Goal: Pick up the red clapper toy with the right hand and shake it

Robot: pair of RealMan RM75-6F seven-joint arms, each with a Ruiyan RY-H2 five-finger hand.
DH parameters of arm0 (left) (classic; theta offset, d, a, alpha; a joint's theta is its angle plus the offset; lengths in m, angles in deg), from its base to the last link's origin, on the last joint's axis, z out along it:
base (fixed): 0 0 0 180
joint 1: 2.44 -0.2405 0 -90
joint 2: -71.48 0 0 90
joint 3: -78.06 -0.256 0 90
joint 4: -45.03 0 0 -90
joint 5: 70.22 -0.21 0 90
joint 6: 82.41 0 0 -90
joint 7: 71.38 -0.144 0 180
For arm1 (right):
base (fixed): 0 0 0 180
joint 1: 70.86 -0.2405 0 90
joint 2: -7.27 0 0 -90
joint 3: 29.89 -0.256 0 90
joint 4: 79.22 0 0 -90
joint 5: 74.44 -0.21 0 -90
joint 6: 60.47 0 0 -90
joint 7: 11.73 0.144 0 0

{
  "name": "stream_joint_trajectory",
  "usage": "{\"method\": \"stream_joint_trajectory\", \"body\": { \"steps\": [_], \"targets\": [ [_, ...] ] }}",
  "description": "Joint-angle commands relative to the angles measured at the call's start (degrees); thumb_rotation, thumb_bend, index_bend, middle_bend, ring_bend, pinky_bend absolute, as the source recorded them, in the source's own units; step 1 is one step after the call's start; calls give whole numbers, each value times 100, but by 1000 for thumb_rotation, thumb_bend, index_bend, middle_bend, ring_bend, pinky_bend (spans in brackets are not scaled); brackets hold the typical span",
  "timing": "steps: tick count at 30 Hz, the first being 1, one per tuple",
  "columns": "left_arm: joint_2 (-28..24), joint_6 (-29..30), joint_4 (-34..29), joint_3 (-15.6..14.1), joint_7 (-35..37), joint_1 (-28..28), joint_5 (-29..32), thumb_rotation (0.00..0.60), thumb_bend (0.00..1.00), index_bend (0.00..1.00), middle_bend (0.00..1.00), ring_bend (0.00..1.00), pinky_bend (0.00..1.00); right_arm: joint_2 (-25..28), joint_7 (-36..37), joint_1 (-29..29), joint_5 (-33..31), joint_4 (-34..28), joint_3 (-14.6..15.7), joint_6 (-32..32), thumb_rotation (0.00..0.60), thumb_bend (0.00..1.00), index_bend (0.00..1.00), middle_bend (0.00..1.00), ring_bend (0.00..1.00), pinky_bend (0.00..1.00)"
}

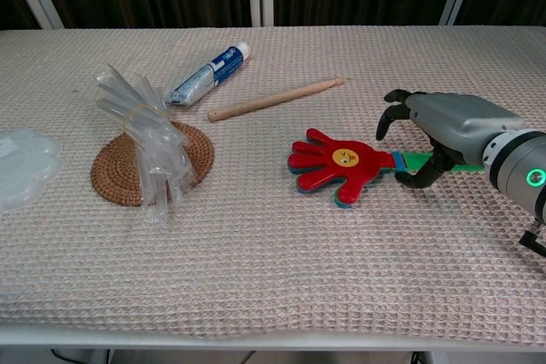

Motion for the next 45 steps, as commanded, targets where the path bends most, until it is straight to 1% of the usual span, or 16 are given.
{"method": "stream_joint_trajectory", "body": {
  "steps": [1, 4, 12, 26, 34, 36, 40, 42, 45],
  "targets": [
    [4, 0, 1, -2, 1, -3, 0, 600, 209, 57, 104, 2, 120, -16, 12, -19, 3, 21, 13, -31, 600, 243, 336, 30, 0, 0],
    [14, 14, 7, -3, 0, -12, -3, 600, 210, 57, 104, 2, 120, -41, -7, -53, -33, 77, 36, -30, 600, 244, 356, 36, 0, 0],
    [33, 65, 40, 16, 24, -40, 10, 600, 209, 57, 104, 2, 116, -96, 12, -131, -58, 200, 69, -35, 600, 244, 361, 42, 0, 0],
    [20, 51, 28, 5, 29, -57, 12, 600, 210, 57, 104, 2, 112, -104, 56, -196, -132, 225, 67, -99, 600, 247, 456, 82, 0, 0],
    [7, 3, -5, -2, 33, -52, 29, 599, 210, 57, 104, 2, 112, -184, 276, -181, 65, 354, 44, -235, 600, 314, 621, 167, 0, 0],
    [10, -6, -5, -4, 42, -54, 35, 600, 209, 56, 104, 2, 112, -201, 345, -164, 100, 398, 37, -262, 600, 332, 687, 209, 0, 0],
    [6, -19, -16, -10, 59, -60, 44, 600, 210, 57, 104, 2, 112, -221, 520, -133, 180, 463, 31, -267, 600, 376, 770, 294, 5, 1],
    [3, -20, -21, -10, 67, -63, 47, 600, 210, 57, 104, 2, 112, -234, 645, -111, 252, 499, 37, -267, 600, 416, 817, 330, 26, 17],
    [0, -15, -30, -9, 79, -67, 46, 600, 210, 56, 104, 2, 112, -268, 823, -77, 397, 572, 44, -302, 600, 464, 878, 366, 72, 73]
  ]
}}
